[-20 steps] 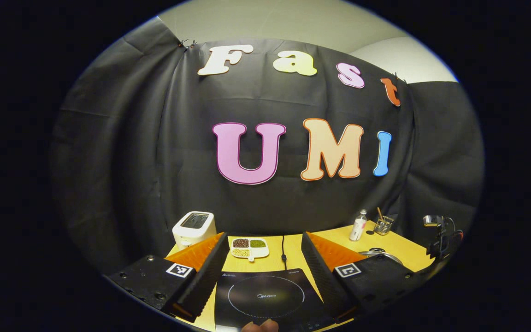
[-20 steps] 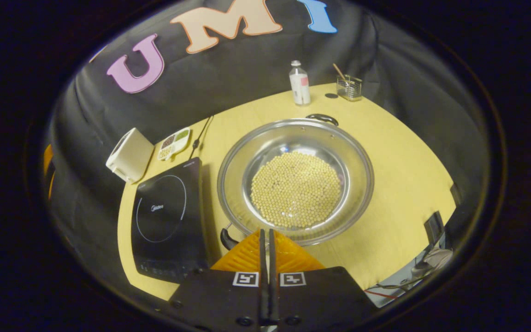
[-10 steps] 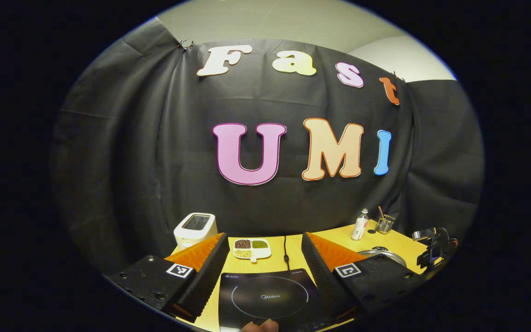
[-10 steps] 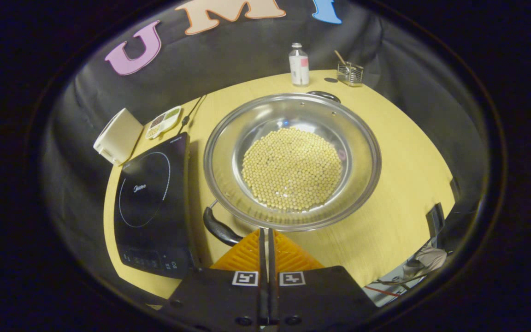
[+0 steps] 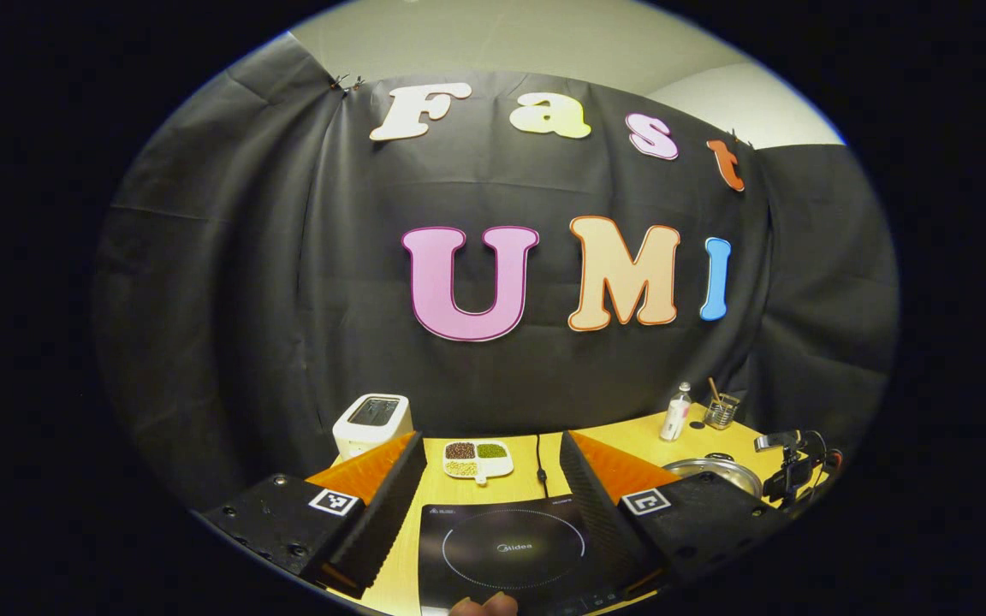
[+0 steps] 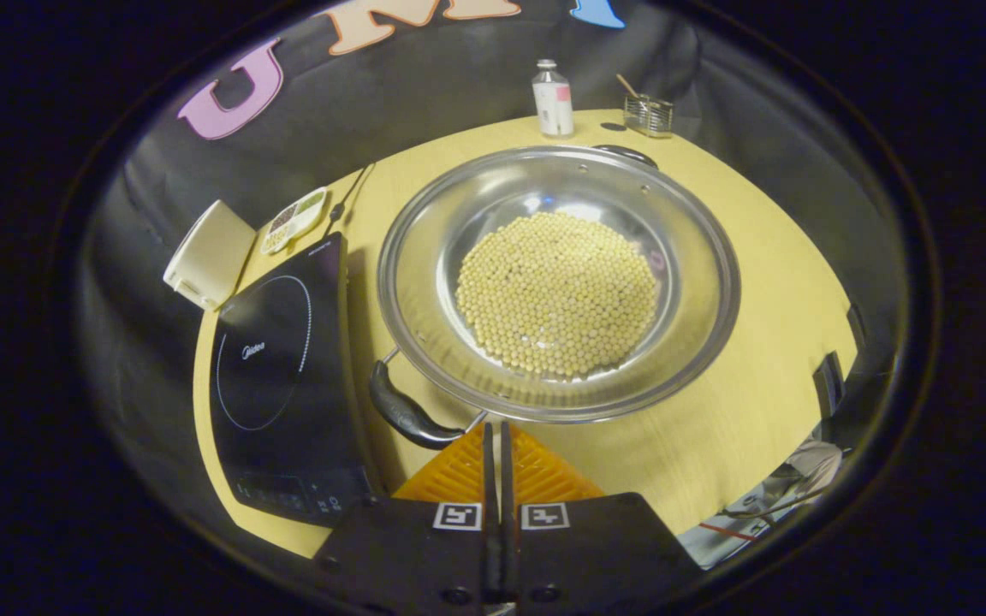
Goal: First push the handle of the pot to place it horizontally, then grasp the pot with both hands and set it on the induction cooktop.
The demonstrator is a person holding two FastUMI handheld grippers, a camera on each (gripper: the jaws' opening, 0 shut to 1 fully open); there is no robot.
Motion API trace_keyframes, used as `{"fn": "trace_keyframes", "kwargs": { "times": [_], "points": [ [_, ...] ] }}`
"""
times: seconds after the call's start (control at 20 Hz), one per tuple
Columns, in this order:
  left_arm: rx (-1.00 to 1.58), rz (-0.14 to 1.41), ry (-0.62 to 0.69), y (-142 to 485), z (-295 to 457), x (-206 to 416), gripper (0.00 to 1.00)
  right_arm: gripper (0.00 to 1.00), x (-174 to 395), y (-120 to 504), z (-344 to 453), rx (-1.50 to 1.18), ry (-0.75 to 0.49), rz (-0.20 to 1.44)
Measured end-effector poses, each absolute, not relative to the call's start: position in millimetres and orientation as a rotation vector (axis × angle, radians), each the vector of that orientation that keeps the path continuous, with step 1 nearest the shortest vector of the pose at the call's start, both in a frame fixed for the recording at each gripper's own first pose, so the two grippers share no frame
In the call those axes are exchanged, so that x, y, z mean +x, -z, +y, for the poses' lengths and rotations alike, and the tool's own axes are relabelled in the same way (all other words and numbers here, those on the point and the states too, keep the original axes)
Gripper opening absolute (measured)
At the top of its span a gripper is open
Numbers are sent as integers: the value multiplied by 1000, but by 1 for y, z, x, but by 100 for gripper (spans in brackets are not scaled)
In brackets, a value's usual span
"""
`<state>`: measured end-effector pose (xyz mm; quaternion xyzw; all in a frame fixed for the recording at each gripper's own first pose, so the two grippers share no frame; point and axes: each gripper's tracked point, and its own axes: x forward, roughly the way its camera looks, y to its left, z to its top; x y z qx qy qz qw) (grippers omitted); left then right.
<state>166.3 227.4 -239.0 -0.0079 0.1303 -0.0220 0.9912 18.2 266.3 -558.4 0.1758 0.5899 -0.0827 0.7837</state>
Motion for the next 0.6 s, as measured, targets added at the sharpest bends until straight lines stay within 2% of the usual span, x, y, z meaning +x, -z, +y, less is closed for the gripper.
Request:
{"fn": "trace_keyframes", "kwargs": {
  "times": [0.1,0.6],
  "points": [
    [-16,263,39,240,230,166,96,3,24,559,277,416,185,1274],
    [-4,267,24,240,238,158,96,3,56,564,309,537,206,1254]
  ]
}}
